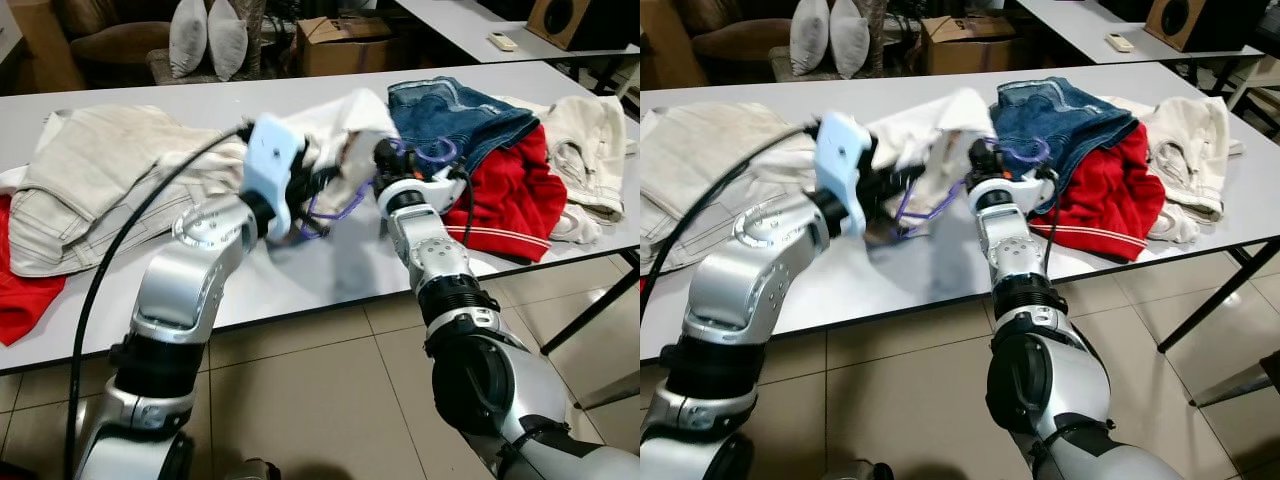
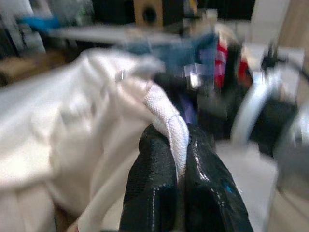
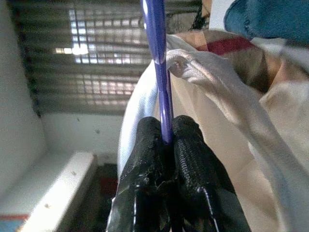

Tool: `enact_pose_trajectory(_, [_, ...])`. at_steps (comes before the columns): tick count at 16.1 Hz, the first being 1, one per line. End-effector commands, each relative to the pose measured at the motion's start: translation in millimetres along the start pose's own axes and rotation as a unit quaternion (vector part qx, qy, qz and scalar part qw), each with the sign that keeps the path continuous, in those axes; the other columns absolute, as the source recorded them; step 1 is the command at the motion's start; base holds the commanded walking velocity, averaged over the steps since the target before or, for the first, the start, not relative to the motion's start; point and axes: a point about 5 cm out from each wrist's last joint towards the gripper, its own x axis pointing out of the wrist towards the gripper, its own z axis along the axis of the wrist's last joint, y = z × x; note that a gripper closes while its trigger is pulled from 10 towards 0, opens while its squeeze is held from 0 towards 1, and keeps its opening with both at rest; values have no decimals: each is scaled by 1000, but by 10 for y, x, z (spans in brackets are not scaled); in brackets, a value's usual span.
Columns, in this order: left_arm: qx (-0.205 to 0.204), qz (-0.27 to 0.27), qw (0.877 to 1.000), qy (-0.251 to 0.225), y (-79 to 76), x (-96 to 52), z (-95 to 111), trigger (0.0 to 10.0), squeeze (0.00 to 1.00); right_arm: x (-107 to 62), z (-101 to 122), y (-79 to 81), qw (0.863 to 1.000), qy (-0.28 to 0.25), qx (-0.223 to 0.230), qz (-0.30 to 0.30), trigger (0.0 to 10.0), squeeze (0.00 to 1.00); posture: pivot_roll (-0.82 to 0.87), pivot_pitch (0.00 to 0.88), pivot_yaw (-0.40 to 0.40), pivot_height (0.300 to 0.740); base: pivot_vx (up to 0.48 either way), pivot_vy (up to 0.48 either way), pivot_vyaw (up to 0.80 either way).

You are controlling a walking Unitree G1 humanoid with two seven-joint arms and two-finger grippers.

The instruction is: Hang hanger

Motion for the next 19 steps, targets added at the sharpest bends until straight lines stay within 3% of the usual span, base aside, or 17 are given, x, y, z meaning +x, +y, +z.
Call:
enact_pose_trajectory(1, [23, 5, 1000, 18, -11, -4, -41, 2118, 0, 35, -124, 118, 999, 2, 32, 19, 10000, 0, -19, 11, -4, 740, 0, 0, 0])
enact_pose_trajectory(2, [31, 12, 999, 22, 8, -5, -51, 2118, 0, 37, -125, 129, 999, 4, 30, 23, 10000, 0, -19, 11, -4, 740, 0, 0, 0])
enact_pose_trajectory(3, [79, 48, 995, 49, 133, -24, -132, 1529, 0, 42, -140, 182, 998, 9, 35, 43, 10000, 0, -20, 13, -4, 740, 0, 0, 0])
enact_pose_trajectory(4, [86, 53, 993, 54, 154, -31, -146, 1529, 0, 42, -141, 190, 998, 9, 36, 46, 10000, 0, -20, 13, -4, 740, 0, 0, 0])
enact_pose_trajectory(5, [62, 52, 995, 56, 192, -67, -139, 157, 0, 45, -134, 206, 998, 8, 37, 53, 10000, 0, -20, 13, -2, 740, 0, 0, 0])
enact_pose_trajectory(6, [44, 47, 997, 50, 190, -79, -117, 0, 0, 48, -126, 202, 998, 5, 35, 50, 10000, 0, -20, 13, -2, 740, 0, 0, 0])
enact_pose_trajectory(7, [14, 32, 999, 41, 174, -98, -76, 0, 0, 63, -83, 180, 999, -8, 18, 36, 10000, 0, -13, 15, -4, 740, 0, 0, 0])
enact_pose_trajectory(10, [16, 24, 997, 65, 204, -148, -145, 0, 0, 96, 99, 154, 999, -53, 13, 4, 10000, 0, -5, 23, -3, 740, 0, 0, 0])
enact_pose_trajectory(12, [2, 5, 997, 77, 157, -178, -171, 0, 0, 106, 235, 139, 995, -92, 43, -19, 10000, 0, 2, 32, -5, 740, 0, 0, 0])
enact_pose_trajectory(14, [-10, -14, 997, 71, 84, -178, -167, 0, 0, 118, 224, 172, 993, -101, 53, -19, 10000, 0, 5, 38, -6, 740, 0, 0, 0])
enact_pose_trajectory(19, [-109, -94, 990, -15, -176, -57, 133, 0, 0, 116, 48, 144, 994, -95, 11, -57, 10000, 0, 9, 44, -15, 740, 0, 0, 0])
